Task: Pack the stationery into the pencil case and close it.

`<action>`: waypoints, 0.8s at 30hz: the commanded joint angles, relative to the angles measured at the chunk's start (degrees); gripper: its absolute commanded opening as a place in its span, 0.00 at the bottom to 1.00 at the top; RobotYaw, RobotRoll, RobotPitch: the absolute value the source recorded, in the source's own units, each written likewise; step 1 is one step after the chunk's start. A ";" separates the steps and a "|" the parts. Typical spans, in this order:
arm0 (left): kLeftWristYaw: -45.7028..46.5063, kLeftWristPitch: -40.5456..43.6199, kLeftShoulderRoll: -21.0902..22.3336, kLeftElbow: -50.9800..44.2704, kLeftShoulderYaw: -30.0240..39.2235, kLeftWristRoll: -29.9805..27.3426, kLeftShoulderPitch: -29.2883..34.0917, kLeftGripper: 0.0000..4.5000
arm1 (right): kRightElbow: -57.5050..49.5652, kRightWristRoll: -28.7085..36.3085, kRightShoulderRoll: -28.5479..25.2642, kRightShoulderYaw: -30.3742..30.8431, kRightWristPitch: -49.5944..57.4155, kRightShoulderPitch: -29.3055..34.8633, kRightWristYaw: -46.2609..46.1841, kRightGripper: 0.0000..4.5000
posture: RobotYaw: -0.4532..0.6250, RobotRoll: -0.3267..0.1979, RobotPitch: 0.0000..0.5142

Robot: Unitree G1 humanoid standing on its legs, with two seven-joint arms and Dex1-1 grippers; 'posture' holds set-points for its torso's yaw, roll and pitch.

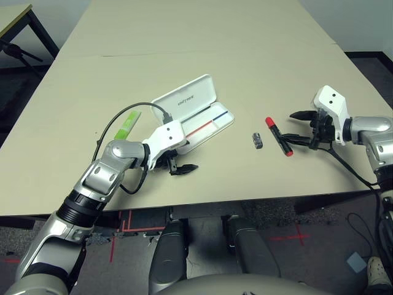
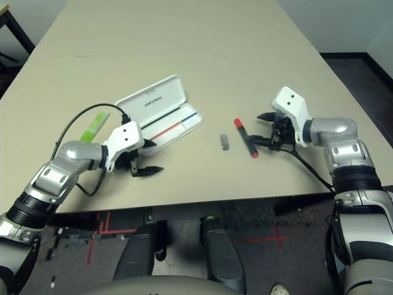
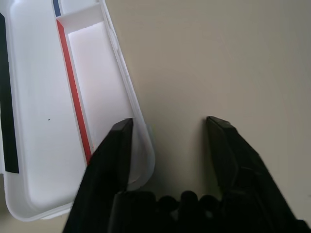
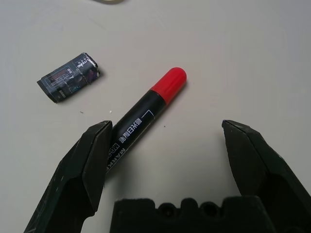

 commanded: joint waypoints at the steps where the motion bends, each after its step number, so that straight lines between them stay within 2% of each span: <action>1: -1.41 0.31 -0.02 1.46 -1.18 0.92 0.37 0.35 | -0.54 0.25 -0.12 -0.80 -0.61 0.57 -0.37 1.00 | 0.36 0.62 0.36; 5: -1.93 0.06 0.22 1.93 -1.23 1.29 0.07 0.01 | -0.75 0.19 0.13 -0.91 -0.69 0.83 -0.64 1.00 | 0.36 0.62 0.36; 16: -5.61 -2.77 2.26 2.57 0.05 1.80 -1.98 0.01 | -0.42 -0.04 0.54 -0.59 -1.54 1.61 -1.05 1.00 | 0.36 0.62 0.37; 24: -11.80 -6.29 8.03 -3.27 1.43 0.25 1.37 0.01 | 0.85 -0.57 0.93 -0.06 -2.29 1.05 -0.94 1.00 | 0.39 0.62 0.37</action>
